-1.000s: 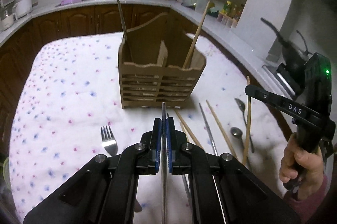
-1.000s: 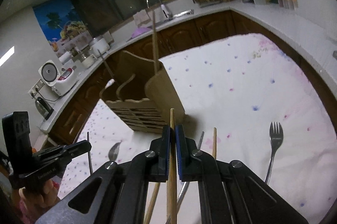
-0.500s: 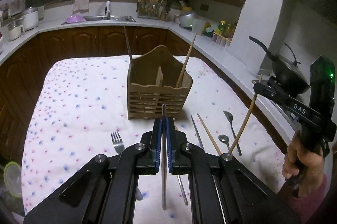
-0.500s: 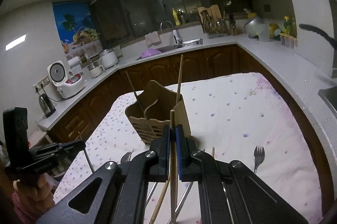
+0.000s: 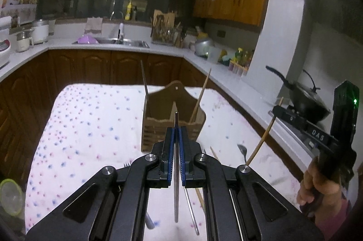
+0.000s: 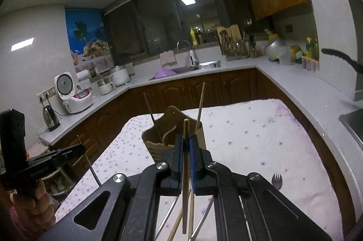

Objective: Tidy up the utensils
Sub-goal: 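Lift both held chopsticks and carry them above the wooden holder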

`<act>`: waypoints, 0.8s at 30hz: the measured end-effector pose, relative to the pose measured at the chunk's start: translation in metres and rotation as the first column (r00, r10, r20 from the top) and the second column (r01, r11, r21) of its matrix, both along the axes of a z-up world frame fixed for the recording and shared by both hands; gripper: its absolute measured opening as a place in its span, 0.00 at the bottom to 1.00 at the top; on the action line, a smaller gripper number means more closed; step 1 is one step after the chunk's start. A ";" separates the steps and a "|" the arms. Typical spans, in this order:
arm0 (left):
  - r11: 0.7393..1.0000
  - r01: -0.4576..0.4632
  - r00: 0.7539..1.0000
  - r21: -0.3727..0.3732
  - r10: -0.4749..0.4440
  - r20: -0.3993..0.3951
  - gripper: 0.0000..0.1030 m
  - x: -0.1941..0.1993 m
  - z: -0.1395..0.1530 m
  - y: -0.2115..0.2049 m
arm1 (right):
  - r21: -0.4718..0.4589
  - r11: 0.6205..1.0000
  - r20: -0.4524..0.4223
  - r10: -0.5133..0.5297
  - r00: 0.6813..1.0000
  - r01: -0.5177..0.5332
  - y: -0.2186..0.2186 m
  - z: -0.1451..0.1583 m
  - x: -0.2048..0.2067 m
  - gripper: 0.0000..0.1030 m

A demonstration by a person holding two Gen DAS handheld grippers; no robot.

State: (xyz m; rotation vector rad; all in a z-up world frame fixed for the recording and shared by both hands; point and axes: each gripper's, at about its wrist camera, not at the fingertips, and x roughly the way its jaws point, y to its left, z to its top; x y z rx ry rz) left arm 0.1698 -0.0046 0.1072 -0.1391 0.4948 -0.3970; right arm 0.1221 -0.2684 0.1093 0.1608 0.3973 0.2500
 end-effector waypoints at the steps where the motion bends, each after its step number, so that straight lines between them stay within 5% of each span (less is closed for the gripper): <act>1: 1.000 -0.004 1.000 -0.004 0.004 0.009 0.04 0.001 0.003 0.001 | -0.001 1.000 0.006 0.001 1.000 -0.001 0.001 0.001 0.001 0.05; 24: 0.997 -0.065 0.973 -0.037 0.071 0.218 0.04 0.048 0.057 0.001 | 0.021 1.000 0.153 -0.022 0.988 0.019 0.012 0.039 0.050 0.05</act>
